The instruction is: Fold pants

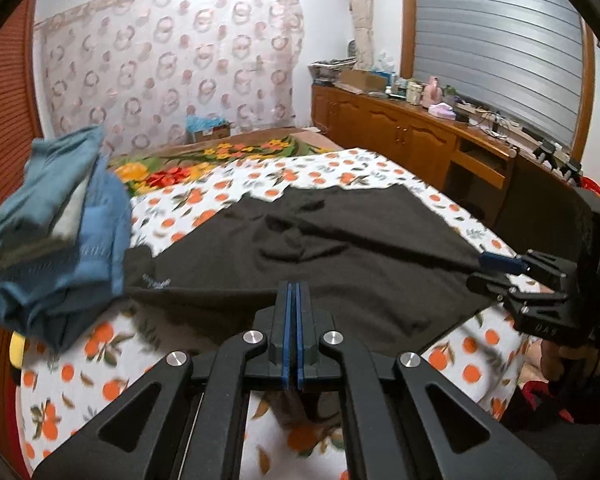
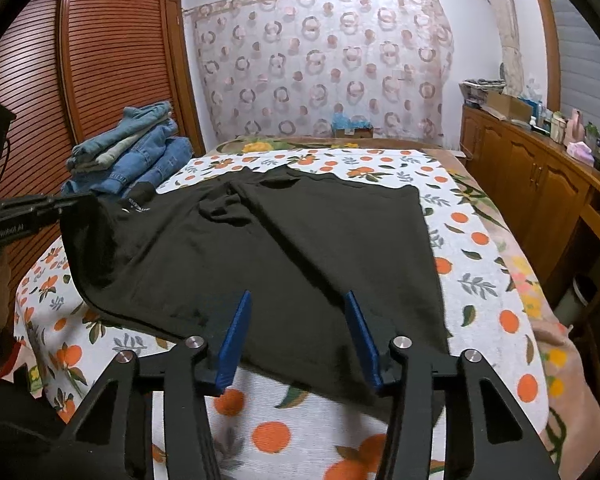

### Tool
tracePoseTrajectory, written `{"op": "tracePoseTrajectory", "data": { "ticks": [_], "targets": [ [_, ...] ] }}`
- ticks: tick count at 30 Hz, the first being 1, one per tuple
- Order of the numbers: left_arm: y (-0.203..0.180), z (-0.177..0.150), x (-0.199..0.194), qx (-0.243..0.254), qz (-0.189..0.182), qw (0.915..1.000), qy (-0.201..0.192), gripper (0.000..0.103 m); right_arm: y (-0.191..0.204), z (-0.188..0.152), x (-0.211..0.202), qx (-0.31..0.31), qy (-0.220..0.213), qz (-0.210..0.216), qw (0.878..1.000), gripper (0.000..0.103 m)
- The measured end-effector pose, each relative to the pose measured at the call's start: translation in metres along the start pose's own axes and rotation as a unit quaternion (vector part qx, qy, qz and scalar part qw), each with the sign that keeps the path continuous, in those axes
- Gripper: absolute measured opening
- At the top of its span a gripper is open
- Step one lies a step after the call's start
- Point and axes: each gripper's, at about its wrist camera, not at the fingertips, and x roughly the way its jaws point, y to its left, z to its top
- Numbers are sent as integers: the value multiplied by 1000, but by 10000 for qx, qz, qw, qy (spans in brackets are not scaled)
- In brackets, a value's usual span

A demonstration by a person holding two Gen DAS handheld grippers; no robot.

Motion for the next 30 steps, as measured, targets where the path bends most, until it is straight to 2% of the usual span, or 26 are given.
{"op": "tracePoseTrajectory", "data": {
  "ticks": [5,15,20,23,26,28,30],
  "targets": [
    [-23,20,3,236,-146,9996,-93,3,-7,0,-7,56,-16,-66,10000,42],
    [-68,56,17,585,-505,9968,-200,3,-25,-2,-24,241,-70,-198,9995,40],
    [-77,61,17,531,-472,9972,-251,3,-28,-6,-30,320,-82,-199,9993,39],
    [-76,60,19,524,-307,9979,-245,3,-28,-9,-31,354,-79,-194,9992,39],
    [-71,59,20,514,-226,9982,-222,19,-28,-9,-30,416,-61,-178,9990,39],
    [-65,58,16,448,-178,9984,-291,38,-28,-9,-29,443,-56,-147,9989,39],
    [-58,57,13,398,-144,9984,-363,44,-28,-7,-27,428,-52,-123,9990,39]
  ]
}}
